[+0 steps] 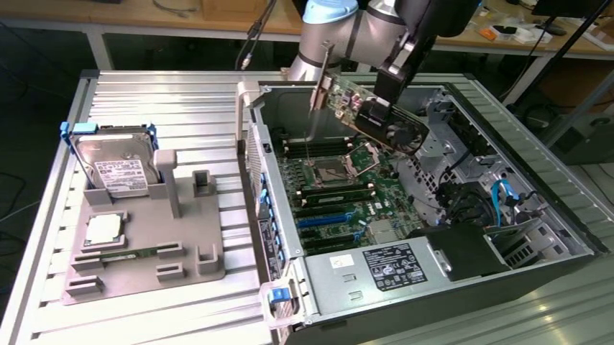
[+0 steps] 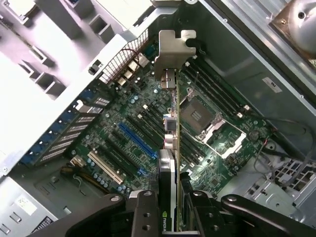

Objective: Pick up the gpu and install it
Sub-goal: 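Insert the gpu into the slot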

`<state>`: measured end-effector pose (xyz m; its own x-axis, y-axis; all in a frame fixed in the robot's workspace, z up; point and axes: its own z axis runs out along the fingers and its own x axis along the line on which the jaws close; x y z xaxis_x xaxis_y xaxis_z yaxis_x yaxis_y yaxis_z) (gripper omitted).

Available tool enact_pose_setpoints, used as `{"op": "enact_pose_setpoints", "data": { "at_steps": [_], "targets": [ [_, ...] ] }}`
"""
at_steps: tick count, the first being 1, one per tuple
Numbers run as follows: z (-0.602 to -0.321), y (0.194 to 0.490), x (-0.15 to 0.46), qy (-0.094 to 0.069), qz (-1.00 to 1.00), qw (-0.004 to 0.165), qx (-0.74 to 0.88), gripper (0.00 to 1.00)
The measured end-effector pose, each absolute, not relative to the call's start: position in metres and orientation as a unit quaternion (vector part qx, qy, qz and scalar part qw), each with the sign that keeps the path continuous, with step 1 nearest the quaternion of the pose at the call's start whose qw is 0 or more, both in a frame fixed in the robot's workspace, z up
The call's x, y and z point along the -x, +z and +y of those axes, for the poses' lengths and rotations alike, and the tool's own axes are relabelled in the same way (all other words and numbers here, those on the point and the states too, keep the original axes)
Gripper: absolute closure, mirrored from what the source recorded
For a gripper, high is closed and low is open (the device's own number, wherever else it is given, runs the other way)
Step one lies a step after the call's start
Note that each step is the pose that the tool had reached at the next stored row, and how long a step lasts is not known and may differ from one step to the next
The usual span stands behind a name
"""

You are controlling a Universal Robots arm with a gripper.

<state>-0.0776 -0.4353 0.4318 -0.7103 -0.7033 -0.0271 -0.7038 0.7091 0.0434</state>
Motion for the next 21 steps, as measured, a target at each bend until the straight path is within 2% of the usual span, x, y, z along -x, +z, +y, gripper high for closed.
{"op": "enact_pose_setpoints", "data": {
  "at_steps": [21],
  "targets": [
    [-0.4353,0.4236,0.0776,0.026,0.831,-0.001,0.555,0.73]
  ]
}}
